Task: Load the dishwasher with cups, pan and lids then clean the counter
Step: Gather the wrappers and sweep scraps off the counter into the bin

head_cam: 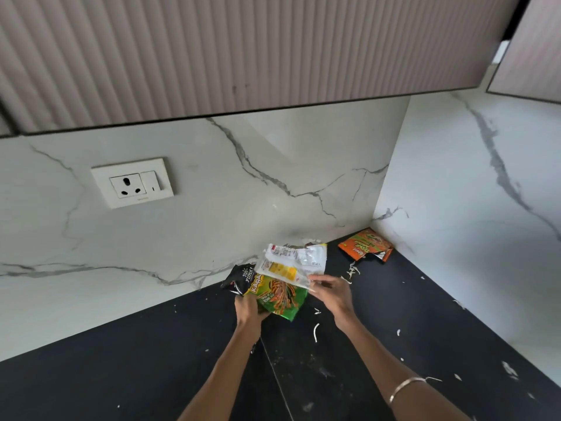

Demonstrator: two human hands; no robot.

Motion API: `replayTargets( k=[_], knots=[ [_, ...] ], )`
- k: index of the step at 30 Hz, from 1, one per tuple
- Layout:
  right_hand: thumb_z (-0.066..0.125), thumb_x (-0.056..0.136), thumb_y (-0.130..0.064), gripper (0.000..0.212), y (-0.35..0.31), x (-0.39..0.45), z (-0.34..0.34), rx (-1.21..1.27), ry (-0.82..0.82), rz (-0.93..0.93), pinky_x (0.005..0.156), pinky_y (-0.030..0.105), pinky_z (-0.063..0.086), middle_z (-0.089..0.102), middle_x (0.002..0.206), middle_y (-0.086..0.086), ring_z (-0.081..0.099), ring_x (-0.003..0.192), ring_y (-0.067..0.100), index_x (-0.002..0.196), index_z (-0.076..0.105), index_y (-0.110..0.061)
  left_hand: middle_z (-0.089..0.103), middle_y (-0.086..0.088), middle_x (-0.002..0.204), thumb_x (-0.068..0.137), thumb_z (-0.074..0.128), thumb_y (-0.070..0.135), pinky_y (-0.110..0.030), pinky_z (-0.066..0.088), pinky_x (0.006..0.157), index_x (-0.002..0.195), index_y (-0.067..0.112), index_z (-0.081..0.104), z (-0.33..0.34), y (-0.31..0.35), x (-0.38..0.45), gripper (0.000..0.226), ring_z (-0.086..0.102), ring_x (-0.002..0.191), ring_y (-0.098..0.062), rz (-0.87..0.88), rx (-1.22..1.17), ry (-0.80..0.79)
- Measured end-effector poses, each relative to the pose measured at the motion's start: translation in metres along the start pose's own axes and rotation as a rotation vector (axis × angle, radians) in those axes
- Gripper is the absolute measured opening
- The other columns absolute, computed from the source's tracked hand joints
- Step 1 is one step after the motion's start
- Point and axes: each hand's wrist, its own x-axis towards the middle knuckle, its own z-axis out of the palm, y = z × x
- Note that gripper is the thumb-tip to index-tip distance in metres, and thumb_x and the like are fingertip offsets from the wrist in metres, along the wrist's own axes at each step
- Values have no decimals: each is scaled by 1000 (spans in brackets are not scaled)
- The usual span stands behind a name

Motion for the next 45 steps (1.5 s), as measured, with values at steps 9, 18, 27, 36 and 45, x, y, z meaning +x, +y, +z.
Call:
replayTargets(
  k=[9, 18, 27, 36, 45],
  knots=[
    [80, 78, -19, 20, 1, -24, 22, -522, -180, -188, 66, 12, 55, 70, 113, -5, 66, 82, 4, 98, 77, -19, 71, -14, 108, 87, 64, 25, -49, 57, 83, 121, 19, 60, 7, 8, -25, 35, 67, 102, -33, 58, -111, -127],
    [66, 90, -12, 22, 1, 20, -27, -451, -14, -151, 66, 34, 62, 70, 104, -8, 68, 78, 8, 99, 74, -30, 71, -14, 104, 86, 68, 3, -54, 57, 86, 104, 11, 63, -12, 3, 4, 20, 70, 96, -30, 61, 12, 85],
    [63, 82, -5, 60, 15, 141, -83, -1274, 0, 26, 107, 53, 38, 36, 146, 20, 25, 136, 40, 137, 52, -26, 73, -11, 100, 86, 69, 3, -45, 59, 74, 110, 9, 64, -8, -1, 38, 25, 71, 92, -28, 79, 32, 131],
    [55, 90, -10, 55, 25, 163, -76, -1419, -102, 132, 117, 53, 22, 10, 161, 14, 5, 148, 35, 143, 41, -5, 73, -12, 102, 86, 70, 4, -45, 60, 74, 112, 7, 63, 4, -7, 58, 27, 72, 92, -26, 53, 65, 94],
    [61, 77, 7, 17, -7, 133, -84, -1258, 247, -295, 62, 29, 45, 65, 80, 13, 66, 80, 31, 91, 67, 1, 73, -10, 97, 86, 70, 4, -41, 59, 69, 105, 9, 64, 20, -4, 45, 20, 71, 91, -26, 83, 76, 73]
  ],
)
